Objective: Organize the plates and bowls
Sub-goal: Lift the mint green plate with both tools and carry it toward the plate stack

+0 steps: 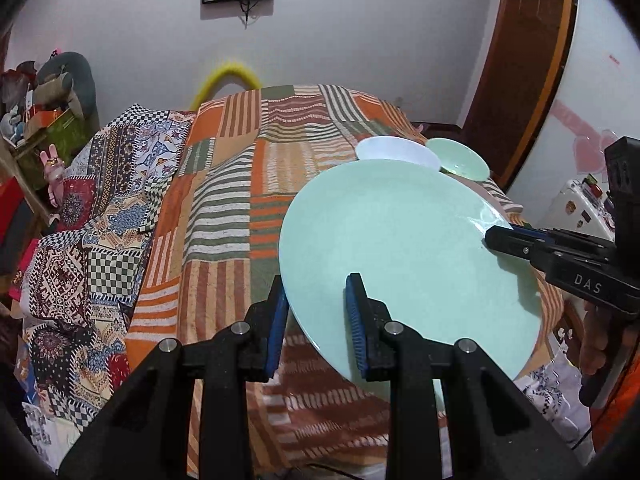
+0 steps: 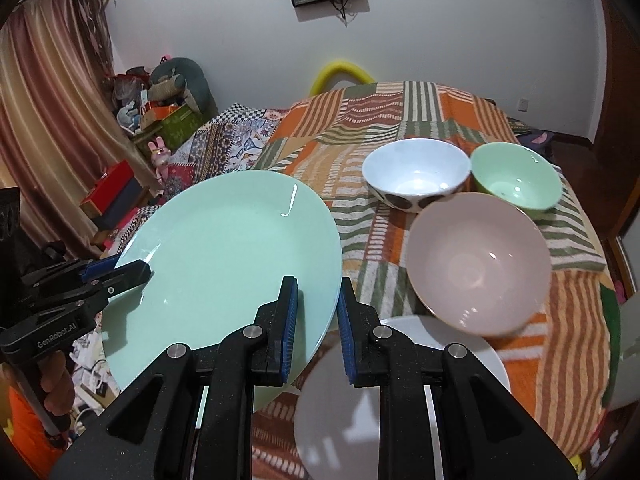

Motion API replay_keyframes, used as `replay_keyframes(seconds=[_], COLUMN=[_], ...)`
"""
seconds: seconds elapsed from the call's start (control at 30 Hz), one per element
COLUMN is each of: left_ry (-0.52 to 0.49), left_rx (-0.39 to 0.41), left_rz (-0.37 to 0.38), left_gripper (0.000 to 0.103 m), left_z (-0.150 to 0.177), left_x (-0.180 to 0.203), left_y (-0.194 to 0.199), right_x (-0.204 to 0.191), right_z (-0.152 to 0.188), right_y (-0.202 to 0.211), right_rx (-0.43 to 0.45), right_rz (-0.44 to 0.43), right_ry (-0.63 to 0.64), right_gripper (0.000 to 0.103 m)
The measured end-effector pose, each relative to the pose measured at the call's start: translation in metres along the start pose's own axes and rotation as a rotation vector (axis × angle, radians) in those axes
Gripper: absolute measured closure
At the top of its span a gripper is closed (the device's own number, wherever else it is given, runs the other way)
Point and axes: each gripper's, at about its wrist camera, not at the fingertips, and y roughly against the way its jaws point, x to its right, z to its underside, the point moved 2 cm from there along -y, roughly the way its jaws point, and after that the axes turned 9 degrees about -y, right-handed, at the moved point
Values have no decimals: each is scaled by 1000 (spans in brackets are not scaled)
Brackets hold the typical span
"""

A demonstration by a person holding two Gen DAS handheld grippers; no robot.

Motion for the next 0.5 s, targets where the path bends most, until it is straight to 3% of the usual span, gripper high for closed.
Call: replay_keyframes(seconds=[0.5], left_ry=[-65], left_rx=[-39], left_rz=[42], left_gripper=[75], left_z=[17], left_x=[56], left_y=[9], right_x=[38], right_z=[32], right_y=[35], right_rx=[12], right_rz=[19], right_ry=[-40], right_gripper=[85])
